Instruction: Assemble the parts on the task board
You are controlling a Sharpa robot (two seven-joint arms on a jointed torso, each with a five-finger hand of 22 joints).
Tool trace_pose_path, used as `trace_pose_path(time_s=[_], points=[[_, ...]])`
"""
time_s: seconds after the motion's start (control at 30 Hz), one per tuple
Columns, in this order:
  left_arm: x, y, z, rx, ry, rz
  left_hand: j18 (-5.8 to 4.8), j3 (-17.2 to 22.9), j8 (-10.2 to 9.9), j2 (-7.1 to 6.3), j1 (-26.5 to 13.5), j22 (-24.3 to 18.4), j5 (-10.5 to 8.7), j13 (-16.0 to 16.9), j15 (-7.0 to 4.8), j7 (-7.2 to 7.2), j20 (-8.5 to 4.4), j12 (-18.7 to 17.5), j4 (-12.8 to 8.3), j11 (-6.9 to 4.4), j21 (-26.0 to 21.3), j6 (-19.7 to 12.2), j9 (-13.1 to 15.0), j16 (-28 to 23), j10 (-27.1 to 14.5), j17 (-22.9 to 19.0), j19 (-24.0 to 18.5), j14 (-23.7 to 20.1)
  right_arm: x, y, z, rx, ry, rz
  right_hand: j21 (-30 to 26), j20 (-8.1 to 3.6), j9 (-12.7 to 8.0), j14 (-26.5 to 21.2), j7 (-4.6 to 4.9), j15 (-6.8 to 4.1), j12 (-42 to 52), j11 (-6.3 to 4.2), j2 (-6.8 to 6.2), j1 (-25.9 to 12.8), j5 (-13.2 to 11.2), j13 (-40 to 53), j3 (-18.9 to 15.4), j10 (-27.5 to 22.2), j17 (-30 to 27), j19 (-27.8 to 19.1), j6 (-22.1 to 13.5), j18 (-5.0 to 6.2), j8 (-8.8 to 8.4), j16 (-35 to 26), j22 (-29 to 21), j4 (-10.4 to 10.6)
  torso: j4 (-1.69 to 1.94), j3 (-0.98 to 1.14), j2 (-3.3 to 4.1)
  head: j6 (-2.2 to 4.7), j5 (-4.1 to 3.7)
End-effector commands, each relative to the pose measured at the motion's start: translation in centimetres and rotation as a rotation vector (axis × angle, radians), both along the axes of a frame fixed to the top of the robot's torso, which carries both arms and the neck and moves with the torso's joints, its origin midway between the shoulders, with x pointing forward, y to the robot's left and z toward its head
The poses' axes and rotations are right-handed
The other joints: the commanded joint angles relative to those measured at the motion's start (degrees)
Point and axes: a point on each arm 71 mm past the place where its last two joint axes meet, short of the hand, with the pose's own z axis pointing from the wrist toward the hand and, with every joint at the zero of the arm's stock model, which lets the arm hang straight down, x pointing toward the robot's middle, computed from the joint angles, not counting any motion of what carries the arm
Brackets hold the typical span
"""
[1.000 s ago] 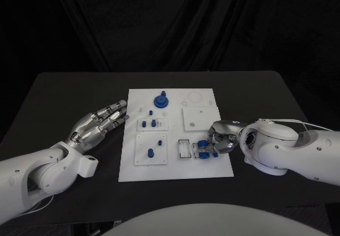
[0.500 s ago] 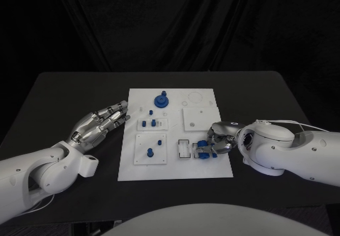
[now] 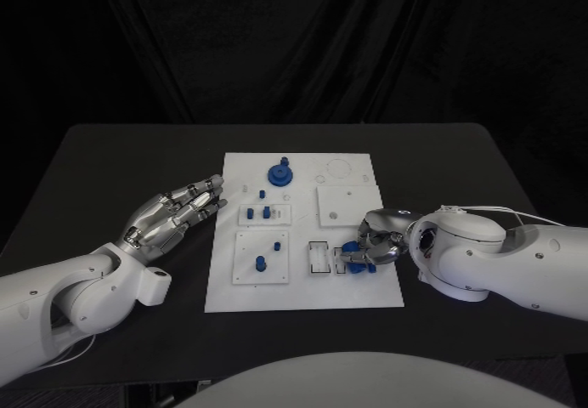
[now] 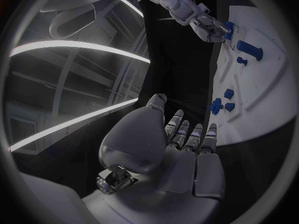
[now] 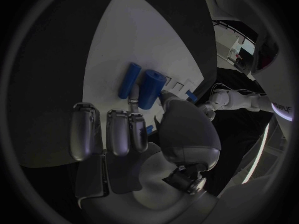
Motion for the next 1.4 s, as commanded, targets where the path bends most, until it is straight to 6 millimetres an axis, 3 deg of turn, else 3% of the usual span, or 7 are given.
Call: trace_pose_path(time_s=[0.03,0.3,0.37,0.67,0.9,1.13,1.4], points=[[-0.1,-0.1,0.3,-0.042,-0.032,-0.005,0.00,0.0,0.4,0.09,0.5,0.1,0.39,0.1,0.35,0.03,0.30,0.4,-0.4,0.44,0.1,0.3,0.0,0.3,-0.1,0.1,0.1,-0.1,-0.3,-0.4,-0.9,-0.030,0.069,-0.030,-0.3,0.45,-3.9,4.2,0.15,0.27,0.2,0.34,0.40,4.0,3.0,15.1,1.2,6.1,6.2,2.8,0.2,-0.31,-2.36,-0.3,12.0,-1.0,0.00,0.00,0.01,-0.01,0.04],[-0.1,-0.1,0.3,-0.042,-0.030,-0.007,-0.01,0.1,0.4,0.11,0.5,0.1,0.41,0.1,0.35,0.08,0.30,0.5,-0.5,0.51,0.1,0.4,0.1,0.3,-0.1,0.1,0.1,-0.1,-0.3,-0.6,-1.2,0.066,0.132,-0.096,0.4,0.14,-3.4,4.4,-0.50,-0.14,0.2,-0.21,0.35,9.8,11.0,15.1,3.5,6.1,6.9,3.0,1.5,-0.44,-1.80,0.1,12.2,-4.0,0.01,-0.01,0.02,-0.01,0.17],[-0.1,-0.1,0.3,-0.042,-0.029,-0.008,-0.01,0.1,0.4,0.11,0.5,0.1,0.41,0.1,0.35,0.08,0.30,0.5,-0.5,0.51,0.1,0.4,0.1,0.3,-0.1,0.1,0.1,-0.1,-0.3,-0.7,-1.1,0.098,0.138,-0.117,0.4,-0.04,-2.8,4.4,-0.73,-0.33,0.2,-0.42,0.27,10.8,14.0,15.1,4.1,6.1,6.9,3.0,1.7,-0.45,-1.17,0.1,12.2,-4.8,0.01,-0.01,0.02,-0.01,0.24],[-0.1,0.0,0.3,-0.042,-0.026,-0.010,-0.01,0.1,0.4,0.15,0.6,0.1,0.45,0.1,0.36,0.16,0.31,0.6,-0.5,0.63,0.1,0.4,0.1,0.4,-0.1,0.1,0.2,-0.1,-0.5,-1.2,-0.6,0.276,0.142,-0.231,0.3,-0.47,-0.3,4.4,-1.37,-0.78,0.2,-0.98,-0.29,10.7,19.8,15.1,5.0,6.1,7.1,2.9,1.8,-0.40,1.36,0.2,12.1,-5.4,0.03,0.00,0.02,-0.01,0.35],[-0.1,-0.1,0.2,-0.041,-0.022,-0.013,-0.02,0.2,0.4,0.24,0.6,0.2,0.46,0.1,0.40,0.27,0.34,0.7,-0.6,0.75,0.1,0.4,0.1,0.5,-0.1,0.1,0.2,0.0,-0.9,-1.6,0.3,0.410,0.101,-0.309,-0.2,-0.61,0.6,4.2,-1.47,-0.91,0.2,-1.11,-0.39,9.6,20.5,15.1,5.1,6.1,6.2,2.7,1.6,-0.27,2.15,-0.2,11.9,-4.7,-0.01,0.00,-0.03,-0.01,0.41],[-0.1,-0.2,0.2,-0.040,-0.019,-0.016,-0.03,0.3,0.4,0.29,0.6,0.2,0.46,0.1,0.45,0.31,0.35,0.7,-0.6,0.80,0.1,0.5,0.1,0.6,-0.1,0.1,0.2,0.0,-0.9,-1.3,1.0,0.469,0.085,-0.328,-0.5,-0.70,1.3,4.2,-1.50,-0.97,0.2,-1.16,-0.34,8.1,19.7,15.1,5.0,6.1,5.7,2.7,1.3,-0.21,2.55,-0.5,11.8,-3.5,0.00,-0.01,0.00,-0.01,0.33],[-0.1,-0.2,0.1,-0.039,-0.016,-0.017,-0.08,0.3,0.5,0.36,0.6,0.3,0.41,0.1,0.63,0.38,0.39,0.8,-0.6,0.87,0.2,0.4,0.0,0.9,-0.1,0.2,0.3,0.1,-1.1,-0.2,0.9,0.469,0.122,-0.299,-1.1,-0.63,1.4,4.0,-1.26,-0.85,0.2,-0.97,-0.45,7.0,16.8,15.1,4.8,6.1,4.8,2.4,0.4,-0.07,2.16,-1.0,11.6,-2.3,0.02,0.00,0.04,-0.01,0.33]])
